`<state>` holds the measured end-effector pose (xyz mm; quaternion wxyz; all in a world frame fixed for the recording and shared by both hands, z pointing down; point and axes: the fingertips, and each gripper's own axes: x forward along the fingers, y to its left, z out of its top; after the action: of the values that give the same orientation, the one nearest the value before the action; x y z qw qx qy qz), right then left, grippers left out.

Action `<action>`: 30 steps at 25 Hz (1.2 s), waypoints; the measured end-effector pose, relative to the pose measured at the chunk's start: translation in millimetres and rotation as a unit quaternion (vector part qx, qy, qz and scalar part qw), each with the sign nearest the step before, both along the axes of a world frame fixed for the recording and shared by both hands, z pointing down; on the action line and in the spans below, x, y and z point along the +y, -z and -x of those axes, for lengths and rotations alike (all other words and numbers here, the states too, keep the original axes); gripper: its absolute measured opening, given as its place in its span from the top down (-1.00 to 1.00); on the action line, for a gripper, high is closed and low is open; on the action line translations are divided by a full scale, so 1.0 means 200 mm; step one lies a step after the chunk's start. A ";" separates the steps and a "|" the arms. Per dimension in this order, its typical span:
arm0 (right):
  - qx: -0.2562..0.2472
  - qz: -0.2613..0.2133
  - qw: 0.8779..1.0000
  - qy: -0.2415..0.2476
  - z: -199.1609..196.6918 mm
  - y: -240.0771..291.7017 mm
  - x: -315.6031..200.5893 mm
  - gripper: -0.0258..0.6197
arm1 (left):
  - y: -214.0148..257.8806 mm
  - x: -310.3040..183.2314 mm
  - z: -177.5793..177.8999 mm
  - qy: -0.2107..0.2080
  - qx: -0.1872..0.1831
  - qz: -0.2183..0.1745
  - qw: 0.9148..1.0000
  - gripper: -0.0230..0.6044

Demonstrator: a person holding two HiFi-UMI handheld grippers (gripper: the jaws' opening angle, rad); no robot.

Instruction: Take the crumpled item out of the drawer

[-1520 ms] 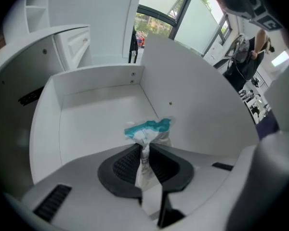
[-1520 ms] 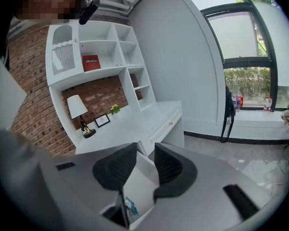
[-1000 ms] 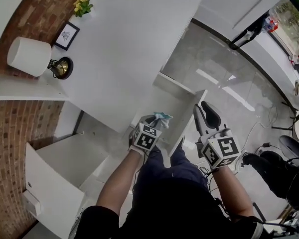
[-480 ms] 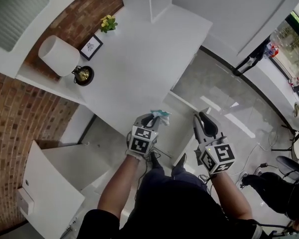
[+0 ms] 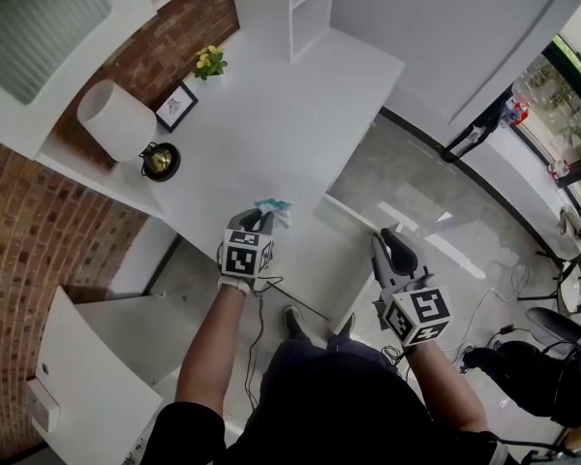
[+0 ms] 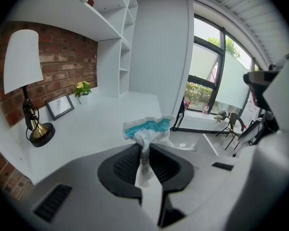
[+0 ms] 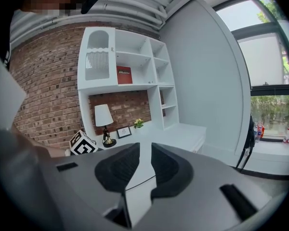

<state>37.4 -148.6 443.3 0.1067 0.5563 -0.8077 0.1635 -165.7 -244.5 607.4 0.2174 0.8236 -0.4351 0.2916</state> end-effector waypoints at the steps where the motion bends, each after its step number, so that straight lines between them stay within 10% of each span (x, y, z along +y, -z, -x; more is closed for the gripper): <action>1: 0.002 0.001 1.000 -0.003 0.00 0.00 -0.01 0.70 | -0.02 -0.04 0.03 0.005 -0.003 0.004 1.000 0.75; 21: 0.006 0.029 0.999 -0.045 -0.10 -0.10 -0.06 0.71 | -0.36 -0.39 0.34 0.051 -0.084 0.057 0.994 0.73; 30: -0.005 0.025 0.999 -0.038 -0.11 -0.10 -0.09 0.71 | -0.28 -0.31 0.32 0.079 -0.067 0.039 0.994 0.36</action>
<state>59.2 -166.8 463.5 0.1106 0.5826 -0.7823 0.1905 -229.8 -306.6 663.3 0.2414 0.7563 -0.5007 0.3450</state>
